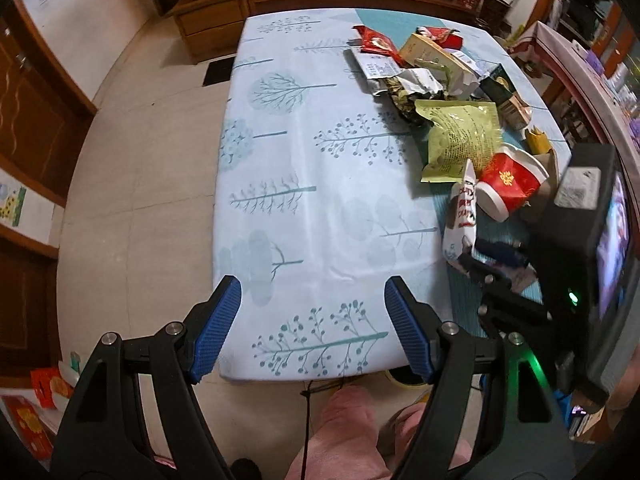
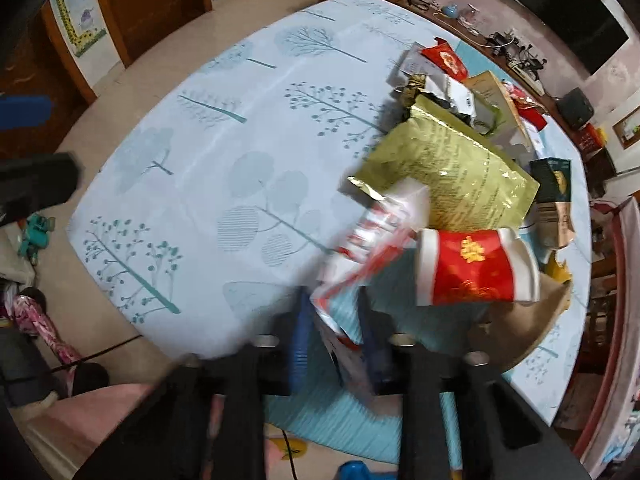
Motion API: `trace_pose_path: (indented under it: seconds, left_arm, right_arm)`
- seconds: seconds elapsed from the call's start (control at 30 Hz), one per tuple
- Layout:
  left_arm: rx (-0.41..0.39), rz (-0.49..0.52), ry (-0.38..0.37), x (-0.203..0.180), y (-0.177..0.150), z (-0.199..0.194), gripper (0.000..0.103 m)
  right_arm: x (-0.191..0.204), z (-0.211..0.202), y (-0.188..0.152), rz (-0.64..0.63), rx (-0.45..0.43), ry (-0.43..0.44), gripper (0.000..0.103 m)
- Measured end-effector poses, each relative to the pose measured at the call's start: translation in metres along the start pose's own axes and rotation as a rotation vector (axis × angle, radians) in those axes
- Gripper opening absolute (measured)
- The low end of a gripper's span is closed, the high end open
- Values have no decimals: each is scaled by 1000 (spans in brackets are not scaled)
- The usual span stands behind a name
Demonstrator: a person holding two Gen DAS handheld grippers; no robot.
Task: Collect trash
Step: 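Grasp the white-and-red snack box with the right gripper, then grasp the red-and-white paper cup with the left gripper while the right gripper holds the box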
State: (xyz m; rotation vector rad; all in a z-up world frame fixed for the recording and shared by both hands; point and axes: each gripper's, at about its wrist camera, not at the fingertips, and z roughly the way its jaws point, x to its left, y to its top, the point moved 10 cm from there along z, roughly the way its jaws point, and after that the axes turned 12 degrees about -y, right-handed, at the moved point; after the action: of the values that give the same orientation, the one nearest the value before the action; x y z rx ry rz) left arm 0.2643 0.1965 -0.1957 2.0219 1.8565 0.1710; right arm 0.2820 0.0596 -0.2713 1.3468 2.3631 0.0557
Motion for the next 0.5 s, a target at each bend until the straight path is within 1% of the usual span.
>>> trace_pose_path:
  seconds: [0.1, 0.2, 0.37, 0.43, 0.5]
  left_arm:
    - [-6, 36, -11, -8, 8, 1, 72]
    - [-6, 64, -25, -19, 13, -1, 72]
    - [-14, 108, -67, -41, 25, -5, 72]
    - [-19, 133, -84, -52, 30, -5, 72]
    - [-18, 161, -96, -65, 35, -3, 72]
  right_arm:
    - [-1, -13, -3, 69, -28, 72, 12]
    - [-10, -36, -4, 142, -94, 131, 12]
    - [-43, -71, -15, 274, -169, 141, 12]
    - [-63, -87, -22, 349, -198, 152, 12]
    - [-87, -97, -31, 424, -221, 135, 12]
